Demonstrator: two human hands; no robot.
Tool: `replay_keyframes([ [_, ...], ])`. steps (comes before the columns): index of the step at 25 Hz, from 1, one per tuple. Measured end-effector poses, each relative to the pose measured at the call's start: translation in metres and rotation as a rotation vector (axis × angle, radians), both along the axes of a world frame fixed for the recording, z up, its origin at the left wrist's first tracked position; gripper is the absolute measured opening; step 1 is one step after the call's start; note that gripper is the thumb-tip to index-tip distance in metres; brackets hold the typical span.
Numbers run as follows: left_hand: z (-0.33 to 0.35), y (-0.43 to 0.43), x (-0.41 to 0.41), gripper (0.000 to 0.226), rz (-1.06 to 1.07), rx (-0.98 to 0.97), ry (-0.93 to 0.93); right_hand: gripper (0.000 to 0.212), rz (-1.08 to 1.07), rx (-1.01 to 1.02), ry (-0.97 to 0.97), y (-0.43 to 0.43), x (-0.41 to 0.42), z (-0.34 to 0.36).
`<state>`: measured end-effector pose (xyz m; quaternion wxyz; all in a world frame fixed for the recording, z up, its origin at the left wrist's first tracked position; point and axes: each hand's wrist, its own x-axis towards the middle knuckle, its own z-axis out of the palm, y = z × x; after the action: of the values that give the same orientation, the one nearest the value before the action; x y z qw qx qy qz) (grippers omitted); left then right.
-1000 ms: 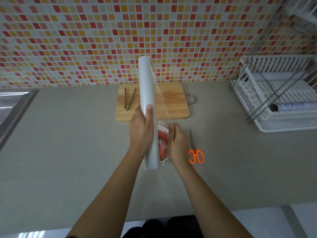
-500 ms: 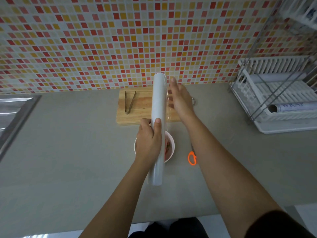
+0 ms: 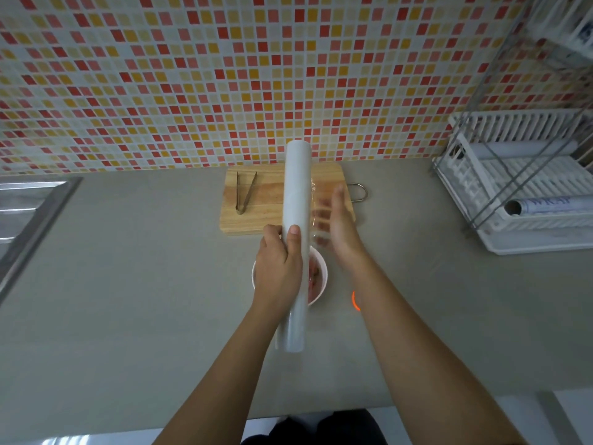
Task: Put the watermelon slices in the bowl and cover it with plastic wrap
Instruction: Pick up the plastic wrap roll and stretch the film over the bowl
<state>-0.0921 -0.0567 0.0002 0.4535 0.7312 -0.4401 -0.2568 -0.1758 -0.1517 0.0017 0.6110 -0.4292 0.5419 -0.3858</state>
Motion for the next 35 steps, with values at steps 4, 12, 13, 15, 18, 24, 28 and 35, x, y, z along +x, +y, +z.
replay_keyframes([
  [4,-0.006,0.002,0.0,0.039,-0.025,0.022,0.026,0.038,-0.109,-0.175,0.161,0.043,0.01,-0.034],
  [12,-0.016,0.004,0.008,0.03,-0.034,0.138,0.202,0.029,-0.196,-0.402,0.468,0.033,-0.003,-0.042],
  [13,-0.016,0.004,0.008,0.032,-0.037,0.145,0.27,0.029,-0.197,-0.402,0.483,0.031,-0.004,-0.042],
  [15,-0.015,0.004,0.009,0.036,-0.022,0.153,0.393,0.029,-0.197,-0.407,0.505,0.028,-0.005,-0.044],
  [18,-0.013,0.005,0.005,0.031,-0.014,0.133,0.331,0.03,-0.189,-0.427,0.533,0.026,-0.006,-0.046],
  [24,-0.014,-0.003,0.008,0.043,-0.068,0.162,0.057,0.028,-0.163,-0.389,0.519,0.025,-0.007,-0.049],
  [28,-0.032,-0.005,0.004,0.041,-0.003,0.17,-0.011,0.033,-0.109,-0.309,0.502,0.029,-0.01,-0.065],
  [35,-0.053,-0.004,-0.012,0.042,-0.018,0.16,-0.085,0.063,-0.209,-0.005,0.407,0.022,-0.025,-0.09],
])
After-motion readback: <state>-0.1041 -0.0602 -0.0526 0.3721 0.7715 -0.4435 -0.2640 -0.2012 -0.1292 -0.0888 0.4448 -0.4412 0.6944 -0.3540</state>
